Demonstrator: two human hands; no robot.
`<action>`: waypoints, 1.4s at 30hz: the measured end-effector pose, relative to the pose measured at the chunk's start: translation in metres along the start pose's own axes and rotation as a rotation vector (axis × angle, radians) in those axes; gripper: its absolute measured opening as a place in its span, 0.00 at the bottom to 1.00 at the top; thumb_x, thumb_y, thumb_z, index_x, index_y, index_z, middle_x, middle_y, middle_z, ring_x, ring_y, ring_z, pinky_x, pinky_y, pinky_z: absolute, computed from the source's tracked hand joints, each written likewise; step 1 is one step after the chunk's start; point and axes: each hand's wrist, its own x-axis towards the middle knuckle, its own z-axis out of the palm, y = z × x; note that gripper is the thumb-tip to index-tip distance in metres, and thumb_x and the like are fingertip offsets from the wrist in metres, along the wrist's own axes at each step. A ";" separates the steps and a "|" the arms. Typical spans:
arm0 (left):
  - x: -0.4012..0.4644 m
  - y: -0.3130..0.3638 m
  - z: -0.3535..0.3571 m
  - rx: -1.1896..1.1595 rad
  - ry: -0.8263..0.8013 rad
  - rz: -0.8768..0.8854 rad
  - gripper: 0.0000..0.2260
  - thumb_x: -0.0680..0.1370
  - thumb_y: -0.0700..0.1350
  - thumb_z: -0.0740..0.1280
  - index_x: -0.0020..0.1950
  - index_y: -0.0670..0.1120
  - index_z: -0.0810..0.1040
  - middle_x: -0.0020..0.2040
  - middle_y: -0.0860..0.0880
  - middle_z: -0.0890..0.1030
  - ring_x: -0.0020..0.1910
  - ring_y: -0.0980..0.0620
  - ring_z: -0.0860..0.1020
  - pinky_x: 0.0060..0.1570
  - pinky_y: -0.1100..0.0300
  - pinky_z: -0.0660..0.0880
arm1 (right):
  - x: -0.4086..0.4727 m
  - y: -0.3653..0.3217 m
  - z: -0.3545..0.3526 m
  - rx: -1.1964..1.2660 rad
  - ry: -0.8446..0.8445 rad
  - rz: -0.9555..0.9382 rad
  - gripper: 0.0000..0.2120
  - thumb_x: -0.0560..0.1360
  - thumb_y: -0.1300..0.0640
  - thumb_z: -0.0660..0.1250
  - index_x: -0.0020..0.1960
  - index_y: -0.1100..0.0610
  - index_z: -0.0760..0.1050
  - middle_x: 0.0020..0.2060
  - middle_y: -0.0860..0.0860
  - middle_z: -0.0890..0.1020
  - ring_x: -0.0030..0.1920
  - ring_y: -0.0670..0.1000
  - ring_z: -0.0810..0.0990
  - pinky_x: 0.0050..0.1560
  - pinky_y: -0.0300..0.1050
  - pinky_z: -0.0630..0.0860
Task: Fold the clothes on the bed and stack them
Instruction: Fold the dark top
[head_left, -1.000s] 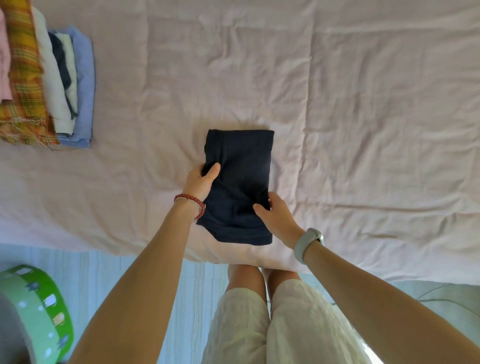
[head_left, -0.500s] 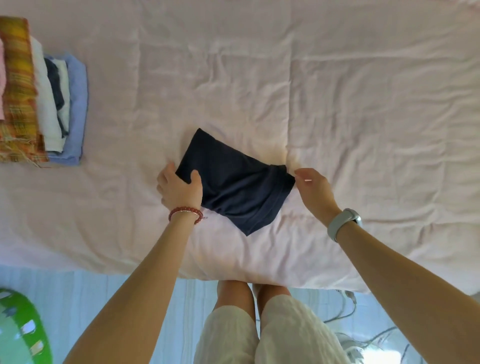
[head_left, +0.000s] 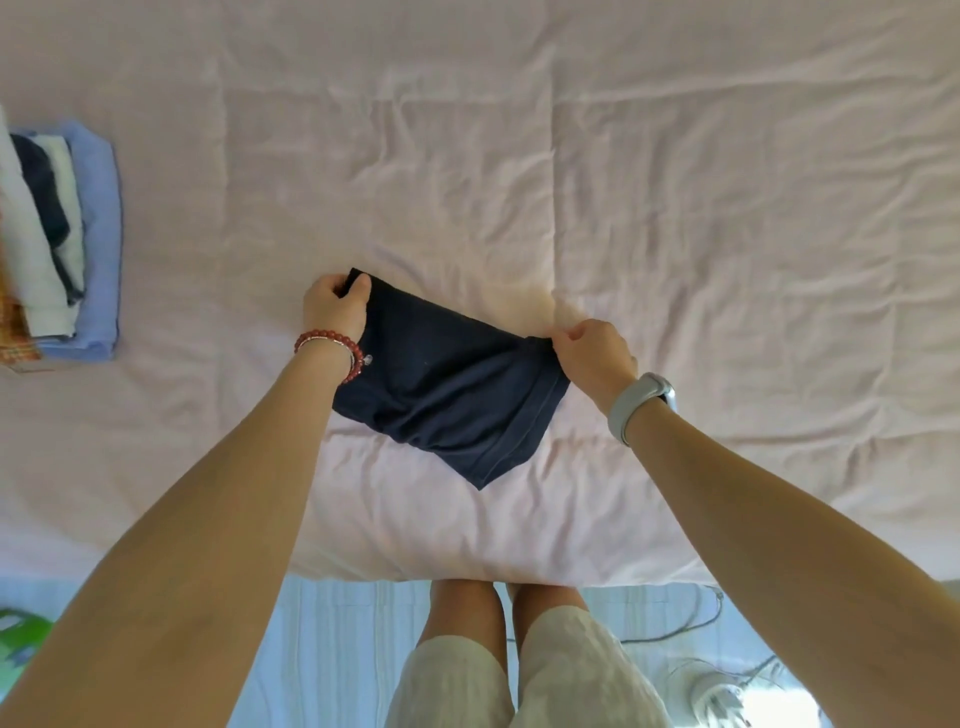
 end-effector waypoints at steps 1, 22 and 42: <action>0.000 -0.002 -0.002 -0.020 0.032 -0.028 0.14 0.81 0.45 0.59 0.58 0.36 0.74 0.46 0.46 0.74 0.48 0.49 0.71 0.47 0.60 0.68 | -0.001 0.006 -0.002 -0.014 0.015 0.021 0.10 0.76 0.52 0.54 0.40 0.55 0.70 0.39 0.53 0.75 0.44 0.59 0.71 0.48 0.48 0.66; -0.020 -0.032 -0.014 0.084 -0.092 -0.108 0.19 0.81 0.51 0.56 0.64 0.38 0.68 0.52 0.46 0.71 0.49 0.48 0.70 0.47 0.55 0.67 | -0.074 0.026 0.028 0.416 -0.044 0.010 0.10 0.78 0.52 0.61 0.46 0.58 0.73 0.35 0.50 0.73 0.36 0.49 0.72 0.32 0.36 0.68; -0.020 -0.028 -0.014 0.135 -0.088 -0.159 0.20 0.82 0.51 0.53 0.67 0.39 0.66 0.63 0.40 0.72 0.60 0.41 0.72 0.50 0.55 0.67 | -0.105 0.041 0.048 0.324 -0.207 0.069 0.04 0.77 0.60 0.59 0.45 0.58 0.70 0.39 0.55 0.79 0.29 0.47 0.69 0.27 0.34 0.65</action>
